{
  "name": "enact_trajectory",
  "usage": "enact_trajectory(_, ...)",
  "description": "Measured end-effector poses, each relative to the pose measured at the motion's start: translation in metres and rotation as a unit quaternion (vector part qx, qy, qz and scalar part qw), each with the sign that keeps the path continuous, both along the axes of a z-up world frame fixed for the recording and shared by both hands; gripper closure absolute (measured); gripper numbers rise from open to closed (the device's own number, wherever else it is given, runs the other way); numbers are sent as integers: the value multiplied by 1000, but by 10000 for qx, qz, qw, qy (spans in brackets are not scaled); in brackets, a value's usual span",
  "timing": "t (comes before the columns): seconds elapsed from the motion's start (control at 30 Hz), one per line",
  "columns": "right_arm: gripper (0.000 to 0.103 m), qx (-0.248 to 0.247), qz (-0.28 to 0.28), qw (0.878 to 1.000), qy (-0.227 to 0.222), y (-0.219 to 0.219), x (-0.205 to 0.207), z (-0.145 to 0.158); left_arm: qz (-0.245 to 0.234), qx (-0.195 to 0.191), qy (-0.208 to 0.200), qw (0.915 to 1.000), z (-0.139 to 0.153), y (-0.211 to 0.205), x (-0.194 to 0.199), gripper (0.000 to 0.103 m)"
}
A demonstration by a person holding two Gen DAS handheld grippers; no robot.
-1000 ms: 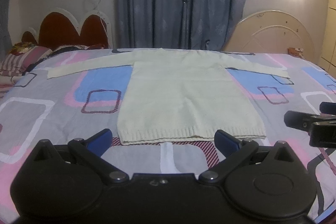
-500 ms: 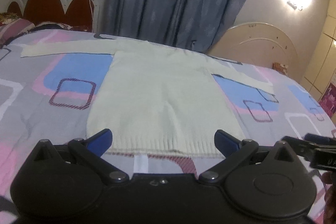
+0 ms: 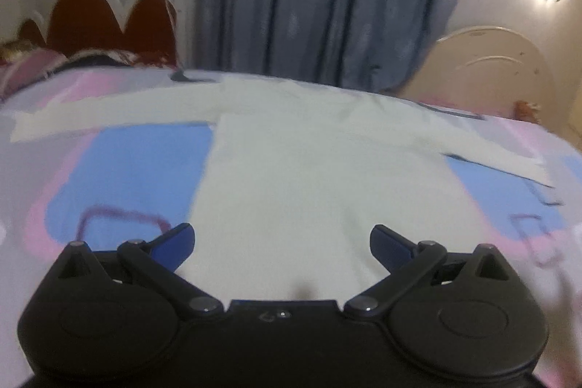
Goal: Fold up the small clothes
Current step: 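Reach the right tool to a sweater sleeve cuff and grasp it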
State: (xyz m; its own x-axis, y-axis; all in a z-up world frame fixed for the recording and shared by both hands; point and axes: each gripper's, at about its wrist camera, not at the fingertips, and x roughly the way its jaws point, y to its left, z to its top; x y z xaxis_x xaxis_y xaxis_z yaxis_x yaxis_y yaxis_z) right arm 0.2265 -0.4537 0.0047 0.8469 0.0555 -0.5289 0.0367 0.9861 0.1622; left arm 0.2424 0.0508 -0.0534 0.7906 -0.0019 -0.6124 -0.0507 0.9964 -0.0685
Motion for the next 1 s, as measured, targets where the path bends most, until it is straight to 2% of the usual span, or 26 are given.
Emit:
enact_trajectory(0.03, 39, 59, -133, 9999, 28, -10, 16, -4, 93, 59, -40, 9999, -2, 4, 11, 2)
enact_trajectory(0.07, 52, 190, -321, 9993, 72, -21, 34, -9, 190, 101, -143, 9997, -3, 8, 22, 2)
enact_trajectory(0.17, 52, 666, -839, 9942, 51, -59, 85, -29, 553, 323, -557, 9964, -4, 16, 47, 2)
enact_trajectory(0.23, 52, 999, -1094, 9889, 113, -85, 117, -45, 677, 437, -656, 9946, -6, 16, 64, 2)
enact_trajectory(0.37, 52, 1704, -1628, 9714, 280, -138, 164, -83, 701, 498, -515, 9950, -16, 15, 98, 2)
enact_trajectory(0.5, 52, 2248, -1992, 9525, 500, -169, 177, -112, 698, 611, -315, 9952, -29, 15, 116, 2)
enact_trajectory(0.73, 52, 2309, -2032, 9511, 304, -186, 184, -117, 711, 530, -44, 9961, -47, 25, 140, 7)
enact_trajectory(0.9, 52, 2349, -2084, 9490, 276, -195, 192, -120, 695, 651, 217, 9952, -61, 27, 163, 12)
enact_trajectory(1.0, 52, 2299, -2058, 9509, 254, -196, 199, -122, 692, 511, 251, 9960, -65, 31, 171, 9)
